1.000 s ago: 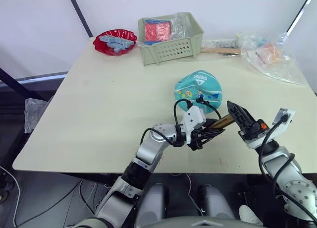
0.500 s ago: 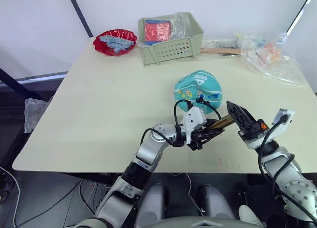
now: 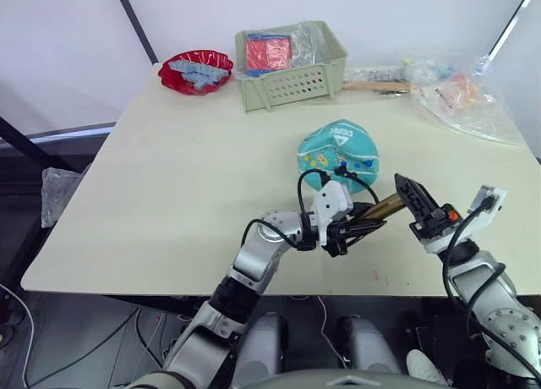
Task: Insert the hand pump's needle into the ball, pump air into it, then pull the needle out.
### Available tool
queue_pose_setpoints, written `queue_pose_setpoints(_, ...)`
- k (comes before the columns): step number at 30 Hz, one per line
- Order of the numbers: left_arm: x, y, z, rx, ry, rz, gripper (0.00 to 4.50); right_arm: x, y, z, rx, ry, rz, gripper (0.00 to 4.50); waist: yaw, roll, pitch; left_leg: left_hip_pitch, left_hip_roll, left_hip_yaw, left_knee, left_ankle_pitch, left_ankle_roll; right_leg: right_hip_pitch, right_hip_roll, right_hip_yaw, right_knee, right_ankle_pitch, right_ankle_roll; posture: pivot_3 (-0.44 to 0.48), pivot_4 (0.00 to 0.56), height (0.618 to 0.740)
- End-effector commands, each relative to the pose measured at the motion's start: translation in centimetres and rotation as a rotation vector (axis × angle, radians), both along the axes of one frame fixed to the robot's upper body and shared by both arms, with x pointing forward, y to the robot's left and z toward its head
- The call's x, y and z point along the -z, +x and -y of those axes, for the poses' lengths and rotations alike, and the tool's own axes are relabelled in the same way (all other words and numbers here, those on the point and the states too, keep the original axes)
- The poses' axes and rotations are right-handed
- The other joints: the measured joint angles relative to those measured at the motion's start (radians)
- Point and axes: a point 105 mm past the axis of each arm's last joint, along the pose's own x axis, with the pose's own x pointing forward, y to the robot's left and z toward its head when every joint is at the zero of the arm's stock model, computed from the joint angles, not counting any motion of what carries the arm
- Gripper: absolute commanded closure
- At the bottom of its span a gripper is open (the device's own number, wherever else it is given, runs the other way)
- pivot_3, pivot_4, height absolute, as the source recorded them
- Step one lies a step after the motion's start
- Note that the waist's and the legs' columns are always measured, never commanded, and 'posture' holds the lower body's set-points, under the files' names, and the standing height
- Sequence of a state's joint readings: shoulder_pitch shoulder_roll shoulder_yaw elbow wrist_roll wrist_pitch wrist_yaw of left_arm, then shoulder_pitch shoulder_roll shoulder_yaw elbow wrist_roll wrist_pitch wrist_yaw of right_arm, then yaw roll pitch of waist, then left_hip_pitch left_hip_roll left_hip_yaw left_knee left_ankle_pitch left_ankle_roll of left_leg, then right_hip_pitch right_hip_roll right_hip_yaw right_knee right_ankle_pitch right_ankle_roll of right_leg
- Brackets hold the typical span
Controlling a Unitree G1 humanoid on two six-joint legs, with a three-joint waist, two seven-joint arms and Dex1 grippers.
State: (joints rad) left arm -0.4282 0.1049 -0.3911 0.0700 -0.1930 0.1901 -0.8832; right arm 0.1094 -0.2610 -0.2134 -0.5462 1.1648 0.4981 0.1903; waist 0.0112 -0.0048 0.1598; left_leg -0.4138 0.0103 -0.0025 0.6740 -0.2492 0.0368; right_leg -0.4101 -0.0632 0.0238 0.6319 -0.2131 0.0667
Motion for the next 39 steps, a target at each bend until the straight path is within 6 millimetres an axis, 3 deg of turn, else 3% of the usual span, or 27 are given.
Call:
queue_pose_setpoints(1, -0.6, 0.2, -0.2, 0.001, -0.009, 0.002, 3.04, -1.9, -0.8, -1.2, -0.078, -0.016, 0.098, 2.74, 0.0, 0.0, 0.0, 0.0, 0.0, 0.0, 0.0, 0.0, 0.0, 0.0, 0.0, 0.0, 0.0, 0.0, 0.0, 0.0, 0.15, 0.74)
queue_pose_setpoints(8, -1.4, 0.5, -1.3, 0.027, -0.007, 0.026, 0.09, -2.5, -1.2, -1.7, -0.131, -0.087, 0.145, 2.74, 0.0, 0.0, 0.0, 0.0, 0.0, 0.0, 0.0, 0.0, 0.0, 0.0, 0.0, 0.0, 0.0, 0.0, 0.0, 0.0, 0.15, 0.74)
queue_pose_setpoints(13, -0.5, -0.5, -4.5, 0.161, 0.129, 0.026, 0.04, -3.7, -1.2, -2.4, -0.225, -0.289, 0.254, 2.74, -0.008, 0.0, 0.0, -0.001, 0.0, 0.001, 0.0, 0.0, 0.0, -0.001, 0.0, 0.0, 0.0, 0.0, 0.0, 0.0, 0.15, 0.74)
queue_pose_setpoints(18, 0.6, -1.1, -5.8, 0.212, 0.21, -0.003, 0.04, -4.1, -1.0, -2.7, -0.261, -0.416, 0.322, 2.74, -0.012, 0.0, 0.001, -0.001, 0.0, 0.0, -0.001, 0.0, 0.0, -0.002, 0.001, -0.001, 0.0, 0.0, 0.0, 0.0, 0.15, 0.74)
queue_pose_setpoints(32, 3.2, -1.0, -5.1, 0.215, 0.267, -0.063, 0.04, -6.7, -1.8, -5.2, -0.397, -0.564, 0.469, 2.74, -0.015, -0.001, 0.001, -0.001, 0.0, -0.001, -0.001, 0.0, 0.0, -0.002, 0.0, -0.001, 0.0, 0.001, 0.002, 0.0, 0.15, 0.74)
queue_pose_setpoints(39, 3.2, -0.3, -4.7, 0.216, 0.258, -0.073, 0.04, -6.9, -2.1, -5.5, -0.436, -0.599, 0.475, 2.74, -0.014, -0.001, 0.001, -0.001, 0.0, -0.001, -0.001, 0.0, 0.0, -0.002, 0.0, -0.001, 0.0, 0.002, 0.003, 0.0, 0.15, 0.74)
